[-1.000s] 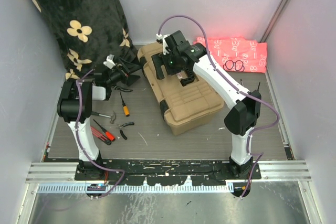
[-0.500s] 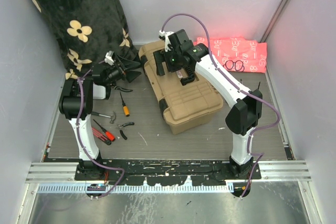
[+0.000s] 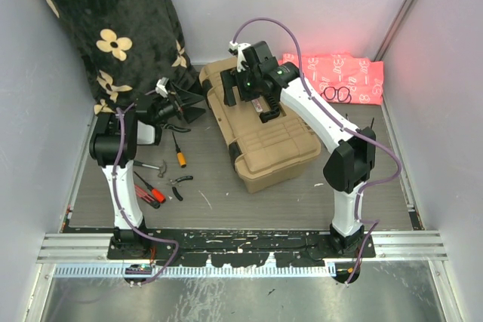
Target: Pack the tool kit
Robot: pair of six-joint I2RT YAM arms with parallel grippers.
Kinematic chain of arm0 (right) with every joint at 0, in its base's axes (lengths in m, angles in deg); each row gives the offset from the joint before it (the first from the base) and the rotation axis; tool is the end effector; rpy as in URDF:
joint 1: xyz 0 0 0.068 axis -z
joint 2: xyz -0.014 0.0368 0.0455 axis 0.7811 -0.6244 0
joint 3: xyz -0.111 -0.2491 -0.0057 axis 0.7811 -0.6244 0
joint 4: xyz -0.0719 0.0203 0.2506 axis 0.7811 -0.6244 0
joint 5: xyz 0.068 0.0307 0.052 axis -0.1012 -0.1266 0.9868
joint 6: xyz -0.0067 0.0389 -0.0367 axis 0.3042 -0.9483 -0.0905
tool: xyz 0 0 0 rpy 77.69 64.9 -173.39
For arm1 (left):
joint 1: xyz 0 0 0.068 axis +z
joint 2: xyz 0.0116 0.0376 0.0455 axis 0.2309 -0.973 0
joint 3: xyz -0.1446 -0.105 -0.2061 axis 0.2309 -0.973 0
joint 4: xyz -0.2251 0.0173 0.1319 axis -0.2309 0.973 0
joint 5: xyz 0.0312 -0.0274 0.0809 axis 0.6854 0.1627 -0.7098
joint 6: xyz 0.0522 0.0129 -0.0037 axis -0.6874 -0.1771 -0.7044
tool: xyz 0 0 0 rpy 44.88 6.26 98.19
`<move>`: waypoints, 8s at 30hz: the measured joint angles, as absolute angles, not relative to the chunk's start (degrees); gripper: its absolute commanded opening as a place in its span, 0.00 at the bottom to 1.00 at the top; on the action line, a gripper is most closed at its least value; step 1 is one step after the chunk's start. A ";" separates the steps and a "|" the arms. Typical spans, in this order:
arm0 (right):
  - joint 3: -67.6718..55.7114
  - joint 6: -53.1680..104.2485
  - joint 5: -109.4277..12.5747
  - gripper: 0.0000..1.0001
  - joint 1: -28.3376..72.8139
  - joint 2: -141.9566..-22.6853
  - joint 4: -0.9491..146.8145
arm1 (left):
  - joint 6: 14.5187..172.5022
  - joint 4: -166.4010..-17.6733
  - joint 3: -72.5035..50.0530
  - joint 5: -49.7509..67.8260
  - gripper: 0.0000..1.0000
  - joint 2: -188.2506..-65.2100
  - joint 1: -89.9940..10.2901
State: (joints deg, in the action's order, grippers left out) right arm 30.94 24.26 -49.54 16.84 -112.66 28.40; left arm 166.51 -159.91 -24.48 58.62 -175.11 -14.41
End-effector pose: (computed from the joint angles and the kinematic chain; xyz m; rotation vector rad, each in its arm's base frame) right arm 0.3594 0.2520 0.3481 -0.6019 2.3104 0.4951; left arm 0.4171 -0.0377 0.1448 -0.3463 1.8450 -1.8452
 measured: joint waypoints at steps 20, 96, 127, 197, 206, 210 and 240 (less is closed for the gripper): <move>29.32 24.28 -49.57 0.88 16.89 -111.87 29.80 | 172.60 -168.04 -18.91 59.08 0.92 -181.82 -15.51; 31.11 23.58 -51.05 0.85 19.33 -114.49 29.39 | 185.72 -162.55 -7.02 53.20 0.73 -187.35 -19.53; 32.34 24.50 -49.41 0.84 19.07 -116.50 31.90 | 188.04 -155.19 -5.29 53.44 0.70 -186.37 -16.75; 14.96 21.50 -47.79 0.75 19.01 -110.08 51.86 | 180.49 -157.61 -28.81 51.34 0.98 -161.30 -9.95; 14.74 21.55 -47.82 0.75 19.01 -109.95 52.08 | 179.36 -166.05 -33.68 61.79 0.98 -160.12 -12.25; 13.98 21.52 -47.82 0.75 19.01 -109.60 52.88 | 178.51 -167.06 -33.92 63.78 0.98 -160.07 -12.49; 35.94 23.89 -39.40 0.63 24.89 -122.97 39.62 | 130.01 -89.31 -8.30 57.92 0.98 -130.98 -19.02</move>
